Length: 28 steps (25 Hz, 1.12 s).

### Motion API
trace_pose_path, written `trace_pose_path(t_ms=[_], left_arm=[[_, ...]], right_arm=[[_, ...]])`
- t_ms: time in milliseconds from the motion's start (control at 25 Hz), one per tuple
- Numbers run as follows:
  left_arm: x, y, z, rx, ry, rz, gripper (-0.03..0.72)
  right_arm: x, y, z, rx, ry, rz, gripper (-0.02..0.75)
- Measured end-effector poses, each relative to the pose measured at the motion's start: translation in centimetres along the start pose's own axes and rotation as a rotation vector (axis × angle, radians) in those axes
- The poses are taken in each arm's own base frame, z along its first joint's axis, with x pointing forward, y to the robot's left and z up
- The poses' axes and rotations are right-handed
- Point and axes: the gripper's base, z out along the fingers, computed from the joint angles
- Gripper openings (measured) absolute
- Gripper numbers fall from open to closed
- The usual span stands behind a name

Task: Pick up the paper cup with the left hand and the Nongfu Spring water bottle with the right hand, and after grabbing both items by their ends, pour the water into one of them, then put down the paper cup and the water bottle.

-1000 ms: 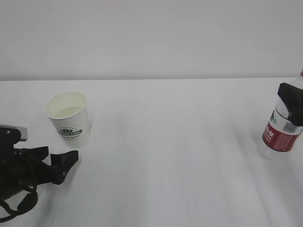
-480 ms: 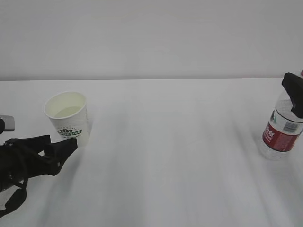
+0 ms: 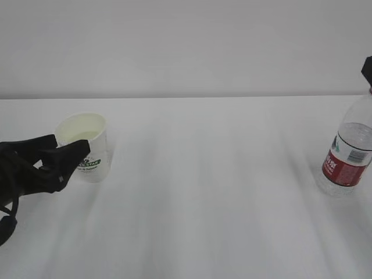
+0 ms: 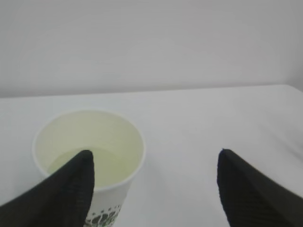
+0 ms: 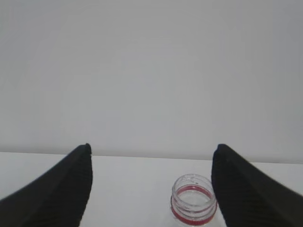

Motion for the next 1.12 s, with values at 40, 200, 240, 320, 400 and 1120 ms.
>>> trace_pose_path(t_ms=[40, 200, 240, 320, 400, 1120], left_arm=[[-0.4, -0.1, -0.2, 0.004, -0.017, 0.004, 0.588], [-2.0, -0.7, -0.9, 0.022, -0.090, 0.020, 0.587], [-2.3, -0.8, -1.0, 0.028, -0.105, 0.023, 0.587], [-2.8, -1.0, -1.3, 0.038, -0.128, 0.013, 0.587], [-3.4, -1.2, -1.6, 0.047, -0.151, 0.011, 0.587], [-6.3, -1.6, -3.6, -0.002, -0.263, -0.008, 0.571]], right_arm=[[-0.2, 0.0, -0.3, 0.001, -0.002, 0.000, 0.593], [-1.1, 0.0, -1.3, 0.005, 0.000, 0.001, 0.593], [-1.2, 0.0, -1.6, 0.005, 0.001, 0.001, 0.593], [-1.7, 0.0, -2.1, 0.007, -0.002, 0.002, 0.593], [-2.3, 0.0, -2.6, 0.008, -0.003, 0.001, 0.593], [-4.3, 0.0, -4.7, 0.013, -0.028, 0.000, 0.593]])
